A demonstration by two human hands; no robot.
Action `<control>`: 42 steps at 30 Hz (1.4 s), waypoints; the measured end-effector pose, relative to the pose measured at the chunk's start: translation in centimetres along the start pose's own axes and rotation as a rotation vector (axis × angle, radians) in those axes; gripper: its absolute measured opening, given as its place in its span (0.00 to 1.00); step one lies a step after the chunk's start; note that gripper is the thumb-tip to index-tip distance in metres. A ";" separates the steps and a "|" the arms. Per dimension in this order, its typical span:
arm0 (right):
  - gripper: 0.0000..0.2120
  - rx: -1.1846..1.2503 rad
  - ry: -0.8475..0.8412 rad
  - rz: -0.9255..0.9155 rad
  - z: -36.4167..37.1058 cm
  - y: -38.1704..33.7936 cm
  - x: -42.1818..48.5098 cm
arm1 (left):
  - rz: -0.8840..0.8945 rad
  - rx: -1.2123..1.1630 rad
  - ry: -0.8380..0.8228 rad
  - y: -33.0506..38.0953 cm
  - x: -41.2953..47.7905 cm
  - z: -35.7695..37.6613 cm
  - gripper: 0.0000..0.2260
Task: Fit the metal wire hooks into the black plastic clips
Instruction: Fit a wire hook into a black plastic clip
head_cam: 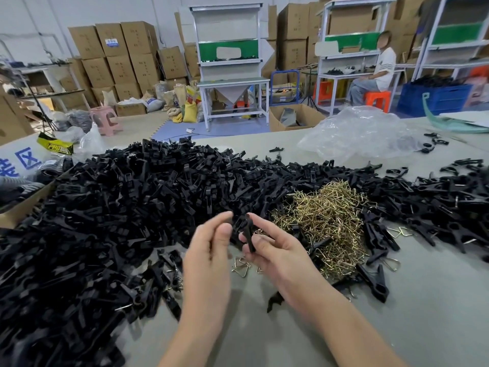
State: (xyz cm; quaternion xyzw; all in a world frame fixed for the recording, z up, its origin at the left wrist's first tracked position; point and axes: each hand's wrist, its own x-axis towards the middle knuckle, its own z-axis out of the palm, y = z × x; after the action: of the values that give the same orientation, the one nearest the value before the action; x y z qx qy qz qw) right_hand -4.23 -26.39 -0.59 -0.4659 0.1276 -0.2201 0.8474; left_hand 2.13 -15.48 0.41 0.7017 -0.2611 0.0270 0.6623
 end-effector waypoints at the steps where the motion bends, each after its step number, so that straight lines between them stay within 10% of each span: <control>1: 0.16 0.037 0.000 0.018 -0.1 -0.1 0.1 | -0.036 0.018 -0.063 -0.2 -0.3 0.5 0.11; 19: 0.09 0.198 0.058 0.012 -0.8 -0.6 0.5 | -0.298 -0.273 -0.185 -0.2 -0.3 0.6 0.17; 42: 0.13 -0.106 0.035 -0.108 -0.7 0.0 0.4 | -0.080 -0.020 -0.079 -0.7 -0.5 0.2 0.13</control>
State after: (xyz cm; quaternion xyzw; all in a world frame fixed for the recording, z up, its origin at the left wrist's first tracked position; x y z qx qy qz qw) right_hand -4.19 -27.03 -0.96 -0.5126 0.1287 -0.2665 0.8060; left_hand 1.95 -15.56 -0.47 0.7055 -0.2589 -0.0300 0.6591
